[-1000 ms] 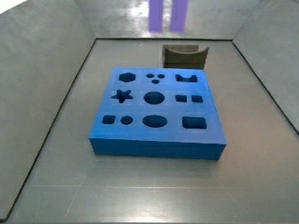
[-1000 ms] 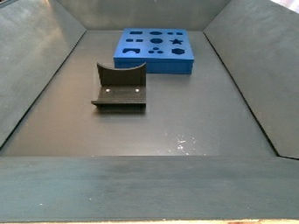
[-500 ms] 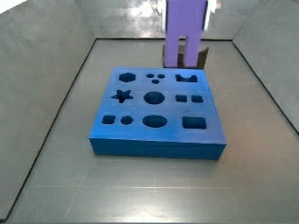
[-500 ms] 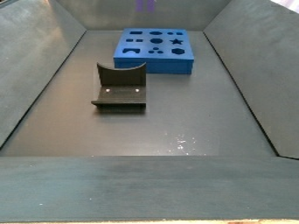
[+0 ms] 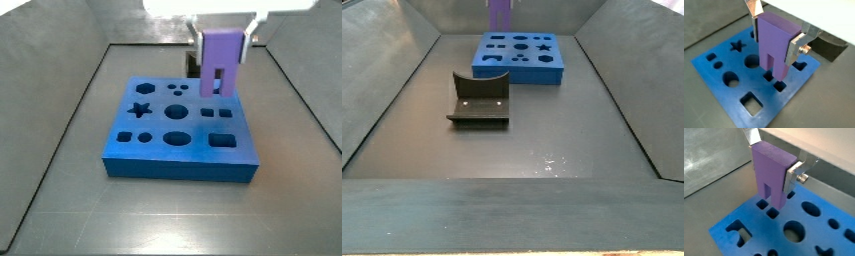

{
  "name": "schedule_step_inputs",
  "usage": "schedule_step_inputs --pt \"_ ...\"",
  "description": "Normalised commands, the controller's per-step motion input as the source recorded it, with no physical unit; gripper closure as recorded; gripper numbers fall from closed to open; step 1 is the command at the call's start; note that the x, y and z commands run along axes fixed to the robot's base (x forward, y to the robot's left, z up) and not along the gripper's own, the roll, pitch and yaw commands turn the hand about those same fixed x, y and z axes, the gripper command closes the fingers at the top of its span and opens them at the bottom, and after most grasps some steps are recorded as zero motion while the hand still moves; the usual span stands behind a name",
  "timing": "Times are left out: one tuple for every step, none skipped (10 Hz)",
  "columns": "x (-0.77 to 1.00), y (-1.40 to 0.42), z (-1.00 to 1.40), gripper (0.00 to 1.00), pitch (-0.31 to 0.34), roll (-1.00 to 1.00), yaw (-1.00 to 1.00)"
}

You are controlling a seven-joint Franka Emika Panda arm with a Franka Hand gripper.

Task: Pick up the double-square object. Rotate the double-square object. Move to above the board. Insert the double-square object.
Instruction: Insert the double-square object.

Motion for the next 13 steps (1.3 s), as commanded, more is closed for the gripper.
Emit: schedule_step_inputs --pt "0.25 0.0 -0.49 1.0 -0.109 0.22 0.0" --pt "0.17 0.0 -0.41 1.0 -0.026 0.26 0.02" --pt "0.0 0.0 -0.1 1.0 0.0 0.0 0.0" --pt "-0.03 0.0 -0.43 1.0 -0.077 0.0 0.0" --pt "0.0 -0.02 -0.51 1.0 -0.086 0.05 0.0" --pt "0.0 0.0 -0.4 1.0 -0.029 0.0 0.0" --pt "0.0 0.0 -0.13 1.0 0.0 -0.07 0.0" --pt "0.0 0.0 -0.17 1.0 0.0 0.0 0.0" --pt "0.0 0.0 -0.43 1.0 -0.031 0.0 0.0" --pt "0.0 -0.06 -0.7 1.0 -0.203 0.12 0.0" --pt "0.0 -0.07 -0.82 1.0 -0.309 0.16 0.0" --pt "0.0 -0.04 -0.76 1.0 -0.269 0.09 0.0" --pt "0.0 -0.05 -0.4 1.0 -0.169 0.08 0.0"
